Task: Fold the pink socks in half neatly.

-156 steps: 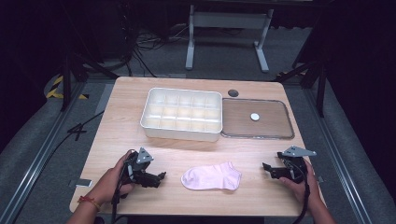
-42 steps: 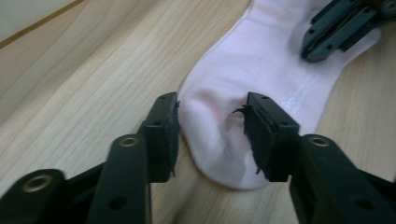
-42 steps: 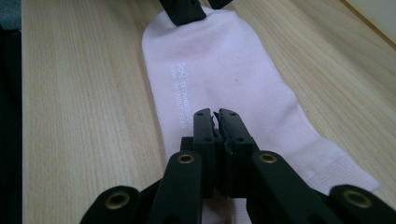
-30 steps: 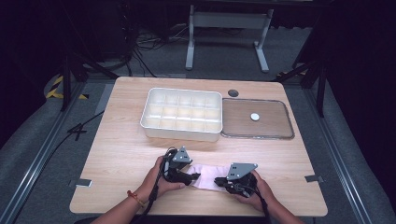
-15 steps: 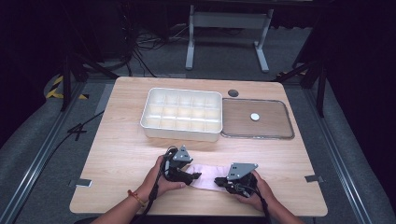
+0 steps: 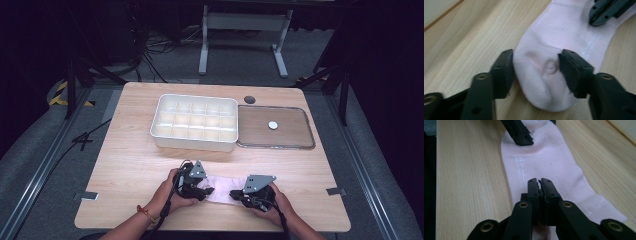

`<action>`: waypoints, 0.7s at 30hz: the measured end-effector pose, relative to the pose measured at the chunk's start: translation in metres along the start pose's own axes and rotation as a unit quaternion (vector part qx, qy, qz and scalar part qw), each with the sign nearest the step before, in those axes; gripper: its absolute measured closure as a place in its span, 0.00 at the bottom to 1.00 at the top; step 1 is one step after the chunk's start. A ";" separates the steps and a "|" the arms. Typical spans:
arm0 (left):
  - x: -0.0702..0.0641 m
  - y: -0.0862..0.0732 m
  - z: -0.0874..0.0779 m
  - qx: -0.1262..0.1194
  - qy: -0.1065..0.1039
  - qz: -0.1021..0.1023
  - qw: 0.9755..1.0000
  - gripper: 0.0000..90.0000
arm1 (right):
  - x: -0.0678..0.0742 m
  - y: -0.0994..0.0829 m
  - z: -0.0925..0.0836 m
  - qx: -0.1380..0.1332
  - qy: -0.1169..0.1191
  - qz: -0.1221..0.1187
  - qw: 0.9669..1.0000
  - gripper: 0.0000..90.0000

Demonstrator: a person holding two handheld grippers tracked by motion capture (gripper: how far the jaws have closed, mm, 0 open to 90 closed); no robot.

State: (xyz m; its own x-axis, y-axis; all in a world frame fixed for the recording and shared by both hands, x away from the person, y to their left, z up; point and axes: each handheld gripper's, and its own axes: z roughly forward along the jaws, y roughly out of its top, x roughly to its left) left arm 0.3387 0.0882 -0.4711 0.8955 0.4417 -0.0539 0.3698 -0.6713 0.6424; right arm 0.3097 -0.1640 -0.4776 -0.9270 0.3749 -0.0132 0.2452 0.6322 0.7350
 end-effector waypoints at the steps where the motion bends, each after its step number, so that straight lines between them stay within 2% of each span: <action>1: 0.000 0.000 0.000 0.000 0.000 0.000 1.000 0.61 | 0.000 0.000 0.000 0.000 0.000 0.000 1.000 0.96; 4: 0.000 0.000 -0.001 0.000 -0.009 -0.016 1.000 0.71 | 0.000 0.000 0.000 0.000 -0.002 -0.001 1.000 0.96; 6: 0.002 0.000 -0.001 -0.002 -0.015 -0.016 1.000 0.75 | 0.000 0.000 0.000 0.000 -0.002 0.000 1.000 0.96; 7: 0.004 -0.001 -0.001 -0.007 -0.026 -0.030 0.999 0.83 | 0.001 0.001 0.001 0.002 -0.005 -0.003 1.000 0.96; 8: 0.004 -0.002 -0.002 -0.005 -0.028 -0.039 0.999 0.84 | 0.001 0.001 0.001 0.002 -0.008 -0.004 1.000 0.96; 10: 0.006 -0.002 -0.001 -0.010 -0.031 -0.038 0.999 0.86 | 0.000 0.001 0.001 0.002 -0.007 -0.003 1.000 0.96; 12: 0.009 -0.003 -0.003 -0.006 -0.036 -0.045 0.998 0.87 | 0.000 0.002 0.001 0.001 -0.007 0.000 1.000 0.96; 13: 0.012 -0.004 -0.004 -0.009 -0.045 -0.058 0.997 0.87 | -0.001 0.002 0.002 0.001 -0.008 0.000 1.000 0.96; 15: 0.014 -0.005 -0.005 -0.003 -0.048 -0.057 0.997 0.87 | -0.001 0.002 0.001 0.002 -0.005 0.001 1.000 0.96; 16: 0.014 -0.007 -0.006 -0.006 -0.048 -0.065 0.997 0.87 | -0.001 0.002 0.001 0.002 -0.003 0.003 1.000 0.96; 21: 0.013 -0.006 -0.007 -0.004 -0.046 -0.057 0.997 0.89 | -0.002 0.002 0.001 0.002 -0.001 0.008 1.000 0.96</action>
State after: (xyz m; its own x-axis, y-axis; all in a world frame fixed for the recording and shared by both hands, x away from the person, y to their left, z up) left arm 0.3462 0.1020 -0.4709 0.8668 0.4579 -0.1975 0.4692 -0.6147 0.6341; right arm 0.3128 -0.1629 -0.4772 -0.9219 0.3874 -0.0028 0.2620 0.6289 0.7320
